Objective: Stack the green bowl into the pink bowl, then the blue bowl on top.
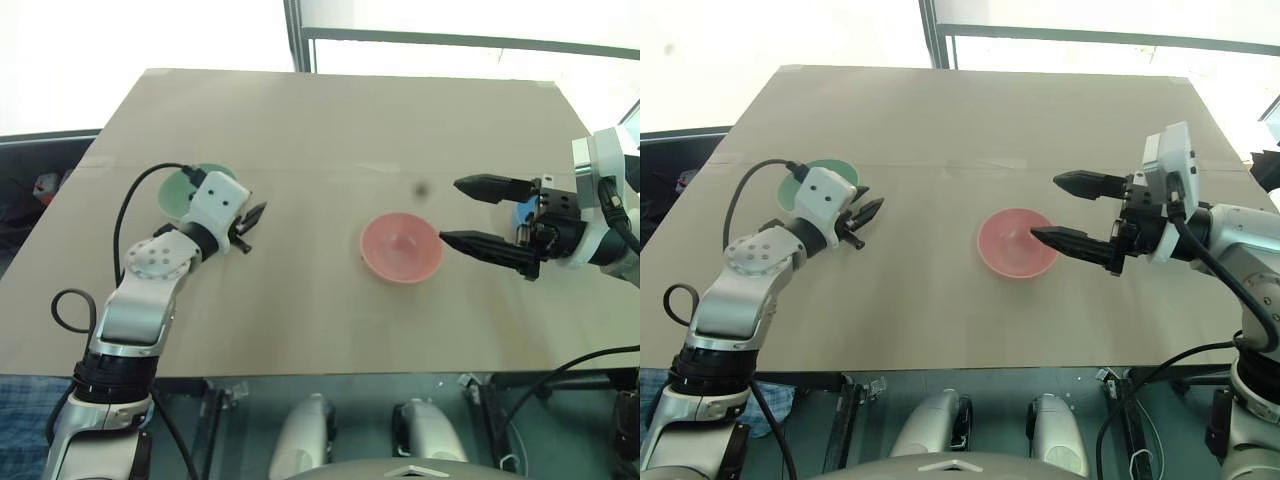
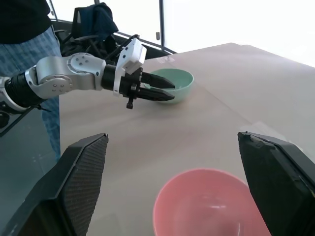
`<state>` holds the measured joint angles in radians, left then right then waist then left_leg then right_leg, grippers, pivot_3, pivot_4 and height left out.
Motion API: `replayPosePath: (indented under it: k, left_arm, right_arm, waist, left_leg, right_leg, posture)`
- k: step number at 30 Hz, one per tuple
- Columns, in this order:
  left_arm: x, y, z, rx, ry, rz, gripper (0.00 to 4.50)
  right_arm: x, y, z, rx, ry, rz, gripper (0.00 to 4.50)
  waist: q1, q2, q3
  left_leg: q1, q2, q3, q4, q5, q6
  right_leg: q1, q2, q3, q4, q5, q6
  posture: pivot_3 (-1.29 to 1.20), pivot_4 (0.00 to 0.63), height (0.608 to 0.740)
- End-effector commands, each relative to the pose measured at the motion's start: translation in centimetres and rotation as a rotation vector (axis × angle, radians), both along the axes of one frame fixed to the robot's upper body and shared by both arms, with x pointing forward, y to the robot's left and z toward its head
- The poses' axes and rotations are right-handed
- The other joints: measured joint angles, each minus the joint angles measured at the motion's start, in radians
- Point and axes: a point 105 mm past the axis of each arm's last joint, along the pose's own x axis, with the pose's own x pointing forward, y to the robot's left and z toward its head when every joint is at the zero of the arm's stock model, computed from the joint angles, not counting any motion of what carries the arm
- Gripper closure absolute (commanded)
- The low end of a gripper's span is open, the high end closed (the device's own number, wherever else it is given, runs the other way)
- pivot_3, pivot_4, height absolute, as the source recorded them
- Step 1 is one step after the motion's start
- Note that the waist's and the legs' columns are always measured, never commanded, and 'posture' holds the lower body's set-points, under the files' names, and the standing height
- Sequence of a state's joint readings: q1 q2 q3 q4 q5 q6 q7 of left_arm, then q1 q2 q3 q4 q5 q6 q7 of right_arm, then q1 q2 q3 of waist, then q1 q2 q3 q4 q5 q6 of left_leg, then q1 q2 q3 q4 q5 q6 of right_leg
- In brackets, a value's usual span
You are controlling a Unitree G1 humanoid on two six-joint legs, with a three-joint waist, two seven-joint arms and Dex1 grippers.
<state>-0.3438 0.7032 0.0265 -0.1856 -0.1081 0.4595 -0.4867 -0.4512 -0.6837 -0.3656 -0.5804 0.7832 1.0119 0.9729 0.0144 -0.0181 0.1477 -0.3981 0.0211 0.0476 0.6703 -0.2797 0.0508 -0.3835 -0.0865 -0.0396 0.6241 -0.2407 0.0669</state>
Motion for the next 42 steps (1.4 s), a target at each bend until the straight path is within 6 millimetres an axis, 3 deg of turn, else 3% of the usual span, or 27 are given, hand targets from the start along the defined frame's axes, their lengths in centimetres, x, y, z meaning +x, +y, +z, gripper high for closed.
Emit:
replayPosePath:
  k: [1, 9, 13, 18, 27, 42]
  left_arm:
    - [0.3, 1.4, 1.7, 0.061, -0.045, 0.064, 2.94]
    - [0.2, 6.4, 2.1, 0.084, -0.053, 0.261, 2.94]
    - [-0.2, 7.5, 1.1, 0.097, -0.014, 0.298, 2.94]
    - [-0.3, 6.8, 0.2, 0.076, 0.011, 0.268, 2.94]
    - [0.4, 4.6, 1.5, 0.020, -0.058, 0.204, 2.94]
    - [0.3, 4.4, -1.3, 0.011, 0.051, 0.174, 2.94]
  right_arm:
    - [-0.5, 0.0, 0.2, -0.023, -0.038, -0.002, 0.06]
    - [-0.4, -0.1, -0.5, -0.045, -0.027, -0.013, 0.06]
    - [-0.4, -0.1, -0.5, -0.049, -0.028, -0.010, 0.06]
    - [-0.3, 0.0, -0.4, -0.054, -0.028, -0.006, 0.06]
    - [-0.3, -0.1, -0.7, -0.067, -0.015, -0.011, 0.06]
    - [-0.2, -0.1, -1.0, -0.077, -0.012, -0.023, 0.06]
  waist:
    - [0.000, 0.000, 0.000]
    - [-0.001, -0.001, 0.000]
    - [0.000, -0.001, 0.000]
    - [0.000, -0.001, 0.000]
    - [0.000, -0.002, 0.000]
    - [0.000, -0.002, 0.000]
  left_leg:
    - [0.000, 0.000, 0.000, 0.000, 0.000, 0.000]
    - [0.000, 0.000, 0.000, 0.000, 0.000, 0.000]
    - [0.000, 0.000, 0.000, 0.000, 0.000, 0.000]
    - [0.000, 0.000, 0.000, 0.000, 0.000, 0.000]
    - [0.000, 0.000, 0.000, 0.001, 0.000, 0.000]
    - [0.000, 0.000, 0.000, 0.001, 0.000, 0.000]
  right_leg:
    - [0.000, 0.000, 0.000, 0.000, 0.000, 0.000]
    - [0.000, 0.000, 0.000, 0.000, 0.000, 0.000]
    - [0.000, 0.000, 0.000, 0.000, 0.000, 0.000]
    - [0.000, -0.001, 0.000, 0.000, 0.000, 0.000]
    - [0.000, -0.001, 0.000, 0.000, 0.000, 0.000]
    - [0.000, -0.001, 0.000, 0.000, 0.000, 0.000]
  posture:
    - [0.00, 0.150, 0.740]
    - [0.00, 0.150, 0.740]
    - [0.00, 0.150, 0.740]
    - [0.00, 0.150, 0.740]
    - [0.00, 0.150, 0.740]
    - [0.00, 0.150, 0.740]
